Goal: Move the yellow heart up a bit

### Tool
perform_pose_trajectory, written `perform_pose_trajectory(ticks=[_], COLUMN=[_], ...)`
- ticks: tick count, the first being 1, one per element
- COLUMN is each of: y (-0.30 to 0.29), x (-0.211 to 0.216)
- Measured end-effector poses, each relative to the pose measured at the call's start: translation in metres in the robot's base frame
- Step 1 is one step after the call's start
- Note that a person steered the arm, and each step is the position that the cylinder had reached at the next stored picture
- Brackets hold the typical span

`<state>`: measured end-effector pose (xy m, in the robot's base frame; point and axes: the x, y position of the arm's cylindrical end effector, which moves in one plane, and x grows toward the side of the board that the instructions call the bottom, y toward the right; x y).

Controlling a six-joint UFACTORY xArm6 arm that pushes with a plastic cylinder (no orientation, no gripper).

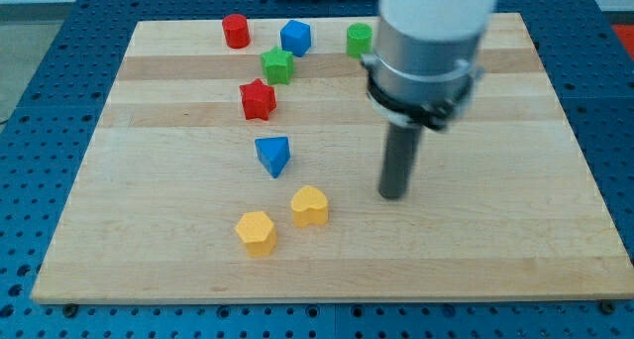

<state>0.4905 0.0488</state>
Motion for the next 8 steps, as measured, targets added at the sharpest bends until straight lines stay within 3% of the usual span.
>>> perform_pose_trajectory(ticks=[1,3,4,5,6,8], y=[-0.068,-0.057,-0.016,0.028,-0.003,-0.171], x=[0.000,0.055,0.047,-0.010,-0.070,-0.032])
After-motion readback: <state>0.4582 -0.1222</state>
